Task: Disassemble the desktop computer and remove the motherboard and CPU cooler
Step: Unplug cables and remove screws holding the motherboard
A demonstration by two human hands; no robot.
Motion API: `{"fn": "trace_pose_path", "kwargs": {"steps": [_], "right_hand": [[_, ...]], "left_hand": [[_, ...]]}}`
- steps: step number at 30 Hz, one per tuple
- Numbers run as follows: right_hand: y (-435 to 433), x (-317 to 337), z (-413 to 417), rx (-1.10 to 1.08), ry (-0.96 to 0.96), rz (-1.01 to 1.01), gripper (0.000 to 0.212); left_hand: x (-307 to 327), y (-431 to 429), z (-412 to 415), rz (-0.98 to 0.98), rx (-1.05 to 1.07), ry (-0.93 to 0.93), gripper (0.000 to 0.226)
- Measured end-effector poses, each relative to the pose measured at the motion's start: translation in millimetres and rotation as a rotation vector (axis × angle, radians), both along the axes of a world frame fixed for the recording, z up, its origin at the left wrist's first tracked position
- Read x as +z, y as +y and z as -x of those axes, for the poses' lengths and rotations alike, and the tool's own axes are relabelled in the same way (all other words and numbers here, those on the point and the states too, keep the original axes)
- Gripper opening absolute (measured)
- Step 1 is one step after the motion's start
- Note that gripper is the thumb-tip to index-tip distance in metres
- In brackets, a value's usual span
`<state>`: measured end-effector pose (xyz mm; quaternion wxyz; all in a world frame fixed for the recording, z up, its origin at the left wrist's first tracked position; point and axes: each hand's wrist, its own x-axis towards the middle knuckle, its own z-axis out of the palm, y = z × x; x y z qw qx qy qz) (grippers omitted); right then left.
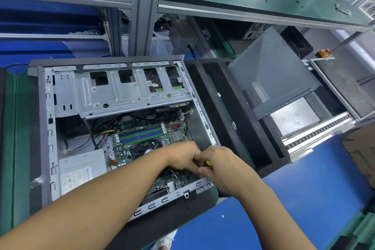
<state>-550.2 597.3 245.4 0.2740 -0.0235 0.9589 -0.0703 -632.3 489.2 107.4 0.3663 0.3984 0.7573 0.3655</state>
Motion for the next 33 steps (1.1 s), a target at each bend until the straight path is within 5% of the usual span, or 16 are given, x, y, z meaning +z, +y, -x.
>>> {"fn": "trace_pose_path", "kwargs": {"steps": [3,7,14,22,26,33], "right_hand": [[-1,1,-3,-0.137,0.169,-0.036,0.025],[-4,-3,-2,-0.229,0.143,-0.210,0.035],[-3,-1,0,-0.157,0.132,-0.054,0.021],[3,0,2,-0.175,0.177,0.043,0.011],[-1,-3,5,-0.245,0.205,-0.166,0.026],[0,0,5,-0.137,0.141,-0.053,0.006]], "left_hand": [[-2,3,0,0.016,0.003,0.005,0.022],[-6,5,-2,-0.004,0.025,-0.006,0.030],[0,1,3,-0.105,0.048,-0.141,0.025],[-3,6,0,-0.107,0.085,-0.056,0.026],[-3,7,-2,-0.108,0.099,-0.058,0.029],[1,5,2,-0.078,0.091,-0.108,0.027]]}}
